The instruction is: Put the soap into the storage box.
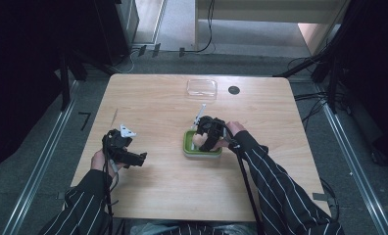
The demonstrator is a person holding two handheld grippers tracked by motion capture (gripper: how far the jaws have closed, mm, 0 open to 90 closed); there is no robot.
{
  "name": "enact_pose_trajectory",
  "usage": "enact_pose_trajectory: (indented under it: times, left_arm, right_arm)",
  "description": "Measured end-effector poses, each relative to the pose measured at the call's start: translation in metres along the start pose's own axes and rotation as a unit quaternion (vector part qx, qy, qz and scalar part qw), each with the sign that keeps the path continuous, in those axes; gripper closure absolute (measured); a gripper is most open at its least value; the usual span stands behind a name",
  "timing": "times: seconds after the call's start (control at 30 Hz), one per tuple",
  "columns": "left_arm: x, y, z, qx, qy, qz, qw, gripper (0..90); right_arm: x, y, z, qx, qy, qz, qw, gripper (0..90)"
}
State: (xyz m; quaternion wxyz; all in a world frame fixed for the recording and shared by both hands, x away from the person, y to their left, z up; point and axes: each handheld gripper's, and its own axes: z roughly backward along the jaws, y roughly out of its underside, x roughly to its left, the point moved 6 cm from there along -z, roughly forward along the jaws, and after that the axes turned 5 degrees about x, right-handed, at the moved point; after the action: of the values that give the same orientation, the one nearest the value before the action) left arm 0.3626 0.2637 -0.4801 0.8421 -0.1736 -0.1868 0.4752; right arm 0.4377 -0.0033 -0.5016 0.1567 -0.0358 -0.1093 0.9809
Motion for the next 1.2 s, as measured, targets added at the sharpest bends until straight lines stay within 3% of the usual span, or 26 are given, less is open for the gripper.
enact_pose_trajectory:
  times: [0.6,0.93,1.2]
  left_arm:
    - [-0.001,0.001,0.002,0.001,-0.004,0.001,1.0000,0.0]
    - [-0.001,0.001,0.003,-0.002,-0.003,-0.001,1.0000,0.0]
    - [-0.001,0.001,0.003,-0.003,-0.003,0.000,1.0000,0.0]
  right_arm:
    - [0.002,0.000,0.000,0.004,0.010,0.006,0.9999,32.6]
    - [0.001,-0.003,0.010,-0.016,0.016,-0.004,0.9997,23.7]
    - [-0.002,0.002,0.031,-0.042,0.020,-0.050,0.9977,13.8]
